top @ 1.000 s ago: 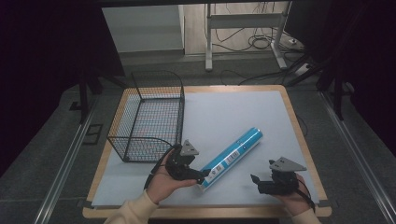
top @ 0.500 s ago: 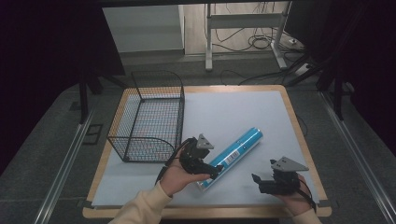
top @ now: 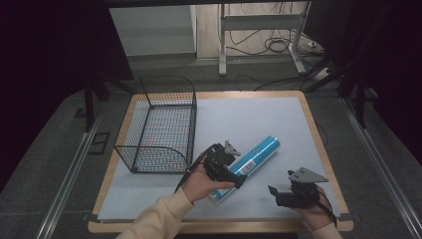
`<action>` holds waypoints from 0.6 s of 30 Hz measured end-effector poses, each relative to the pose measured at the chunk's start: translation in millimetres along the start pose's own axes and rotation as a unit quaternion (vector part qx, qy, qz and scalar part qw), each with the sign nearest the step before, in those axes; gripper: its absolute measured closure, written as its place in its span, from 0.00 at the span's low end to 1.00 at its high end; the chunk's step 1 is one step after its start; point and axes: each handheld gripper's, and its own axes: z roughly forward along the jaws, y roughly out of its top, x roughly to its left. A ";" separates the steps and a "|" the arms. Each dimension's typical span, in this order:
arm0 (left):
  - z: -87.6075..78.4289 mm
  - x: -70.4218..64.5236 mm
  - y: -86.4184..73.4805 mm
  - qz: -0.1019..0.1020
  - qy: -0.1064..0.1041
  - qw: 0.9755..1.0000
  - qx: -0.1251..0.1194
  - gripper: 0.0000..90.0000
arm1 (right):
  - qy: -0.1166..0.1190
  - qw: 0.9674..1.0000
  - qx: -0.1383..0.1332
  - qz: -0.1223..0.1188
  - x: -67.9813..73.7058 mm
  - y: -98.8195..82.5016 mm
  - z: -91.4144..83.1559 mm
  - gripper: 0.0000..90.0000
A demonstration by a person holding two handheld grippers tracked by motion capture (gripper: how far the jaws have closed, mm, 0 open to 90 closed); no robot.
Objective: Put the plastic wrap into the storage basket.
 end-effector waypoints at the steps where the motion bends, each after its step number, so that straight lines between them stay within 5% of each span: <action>1: 3.6 -0.4 1.8 0.001 0.001 1.000 0.007 0.15 | 0.000 1.000 -0.001 0.000 0.2 0.1 -0.2 0.14; 18: 39.4 -1.8 23.8 0.021 0.006 0.998 0.062 0.15 | 0.001 1.000 0.000 -0.002 -0.3 -0.3 0.0 0.14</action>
